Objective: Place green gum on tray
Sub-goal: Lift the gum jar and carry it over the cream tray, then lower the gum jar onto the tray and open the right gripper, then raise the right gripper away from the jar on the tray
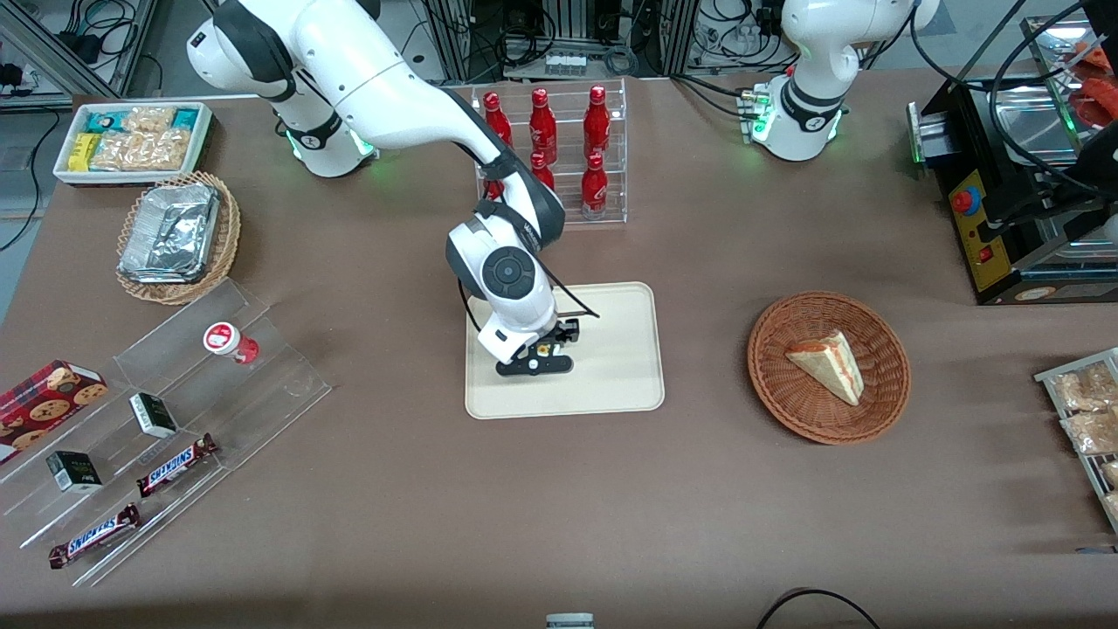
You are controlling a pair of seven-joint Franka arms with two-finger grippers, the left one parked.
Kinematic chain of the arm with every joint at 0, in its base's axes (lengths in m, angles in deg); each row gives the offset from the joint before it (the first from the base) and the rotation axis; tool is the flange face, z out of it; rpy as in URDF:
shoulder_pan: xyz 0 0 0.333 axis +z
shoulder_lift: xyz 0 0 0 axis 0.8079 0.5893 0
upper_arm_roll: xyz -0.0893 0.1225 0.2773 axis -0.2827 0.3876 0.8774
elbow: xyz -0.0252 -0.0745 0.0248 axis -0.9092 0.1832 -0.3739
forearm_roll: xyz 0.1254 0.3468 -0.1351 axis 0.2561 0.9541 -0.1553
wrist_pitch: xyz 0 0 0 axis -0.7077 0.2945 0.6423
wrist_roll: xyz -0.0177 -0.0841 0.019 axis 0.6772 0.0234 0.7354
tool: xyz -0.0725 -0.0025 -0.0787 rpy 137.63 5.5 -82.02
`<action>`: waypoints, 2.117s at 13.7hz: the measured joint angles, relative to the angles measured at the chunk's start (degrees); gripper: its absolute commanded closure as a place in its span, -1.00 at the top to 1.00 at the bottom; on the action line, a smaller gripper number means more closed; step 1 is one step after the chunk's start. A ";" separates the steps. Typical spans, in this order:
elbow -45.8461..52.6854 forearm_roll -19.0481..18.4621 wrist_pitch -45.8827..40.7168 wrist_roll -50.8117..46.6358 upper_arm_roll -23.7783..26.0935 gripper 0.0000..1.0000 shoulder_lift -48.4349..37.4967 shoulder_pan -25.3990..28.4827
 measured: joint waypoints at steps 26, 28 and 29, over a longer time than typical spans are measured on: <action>1.60 -0.31 -22.27 16.44 -4.40 1.00 -13.37 -2.10; 1.61 -0.36 -27.10 18.72 -5.43 1.00 -15.76 -4.45; 1.60 -0.37 -28.81 19.98 -5.52 1.00 -16.66 -6.05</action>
